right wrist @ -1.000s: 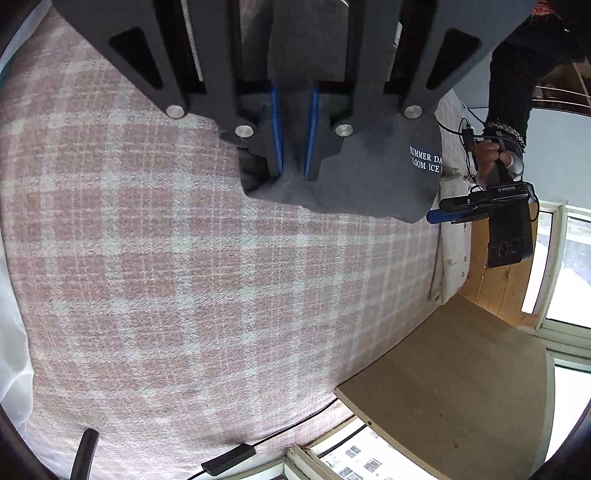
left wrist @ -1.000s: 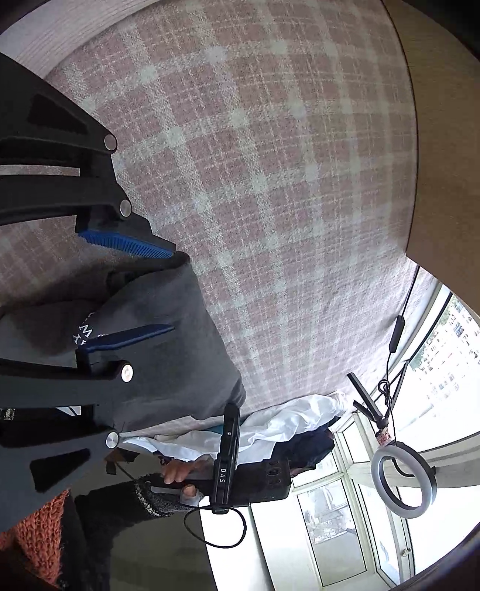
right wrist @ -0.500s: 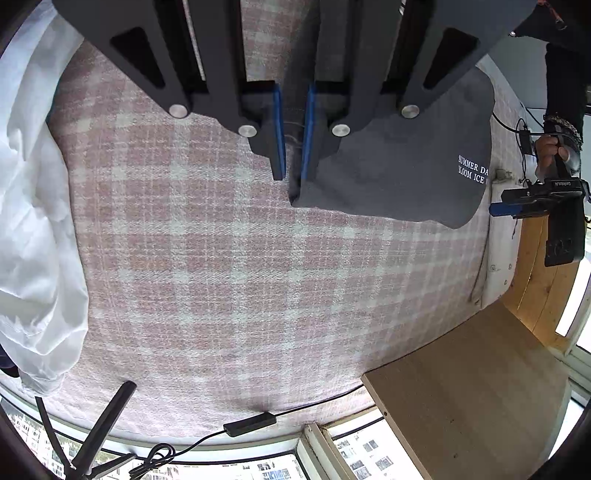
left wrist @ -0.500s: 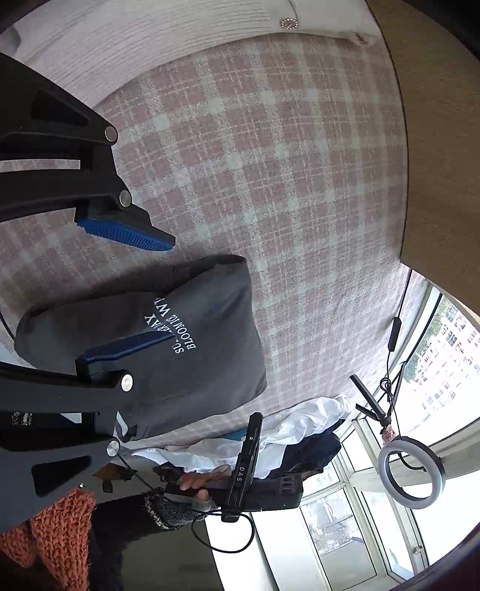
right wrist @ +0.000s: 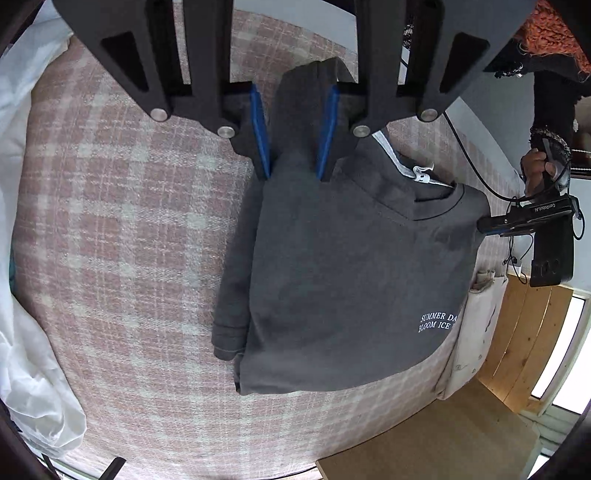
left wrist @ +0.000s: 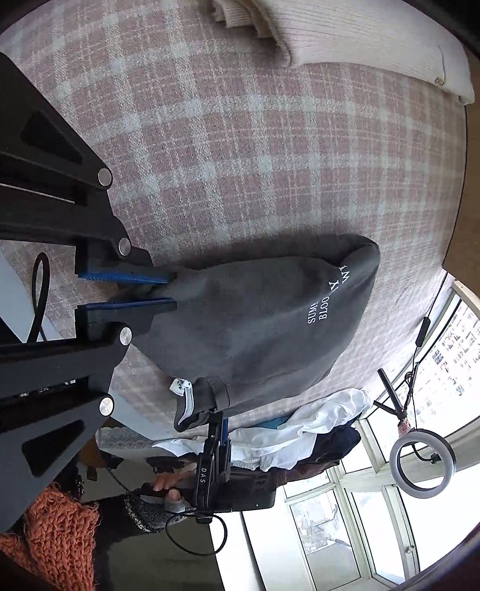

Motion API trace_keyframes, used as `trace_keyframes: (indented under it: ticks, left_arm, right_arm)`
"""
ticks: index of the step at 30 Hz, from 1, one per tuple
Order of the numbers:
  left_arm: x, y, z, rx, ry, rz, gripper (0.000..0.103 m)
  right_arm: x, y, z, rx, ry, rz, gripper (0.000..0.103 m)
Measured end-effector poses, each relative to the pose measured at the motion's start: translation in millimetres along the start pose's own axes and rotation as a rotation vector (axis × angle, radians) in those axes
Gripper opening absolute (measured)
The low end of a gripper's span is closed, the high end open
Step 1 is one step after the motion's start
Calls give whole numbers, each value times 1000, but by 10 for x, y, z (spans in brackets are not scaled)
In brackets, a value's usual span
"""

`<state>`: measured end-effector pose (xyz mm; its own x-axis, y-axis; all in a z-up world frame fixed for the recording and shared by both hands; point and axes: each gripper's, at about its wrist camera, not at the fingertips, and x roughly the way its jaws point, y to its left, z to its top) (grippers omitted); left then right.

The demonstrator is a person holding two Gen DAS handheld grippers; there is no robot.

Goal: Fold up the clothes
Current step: 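Grasp the folded grey bundle at its sides with both tools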

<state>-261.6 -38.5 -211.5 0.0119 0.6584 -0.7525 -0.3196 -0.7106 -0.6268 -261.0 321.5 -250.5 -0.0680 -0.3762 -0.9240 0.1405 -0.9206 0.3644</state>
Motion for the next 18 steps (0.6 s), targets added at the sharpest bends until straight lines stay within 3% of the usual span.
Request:
trace_keyframes:
  ticks: [1, 4, 7, 8, 10, 13, 18]
  left_arm:
    - [-34, -43, -66, 10, -23, 3, 7]
    - [122, 47, -167, -37, 19, 46, 7]
    - [280, 139, -268, -85, 63, 89, 17]
    - [206, 124, -231, -84, 39, 105, 24]
    - [14, 17, -157, -32, -11, 158, 30]
    - [-210, -162, -17, 52, -62, 207, 32]
    - [-61, -564, 339, 204, -81, 179, 32]
  right_arm:
    - [48, 16, -48, -16, 13, -16, 25]
    - [129, 28, -130, -33, 32, -46, 25]
    - [71, 59, -170, -47, 21, -61, 25]
    - [33, 76, -183, -54, 18, -68, 25]
    - [-93, 116, -228, -69, 3, -62, 25]
    - [-332, 152, -280, -74, -56, -25, 25]
    - [-442, 186, -236, -80, -146, 7, 25]
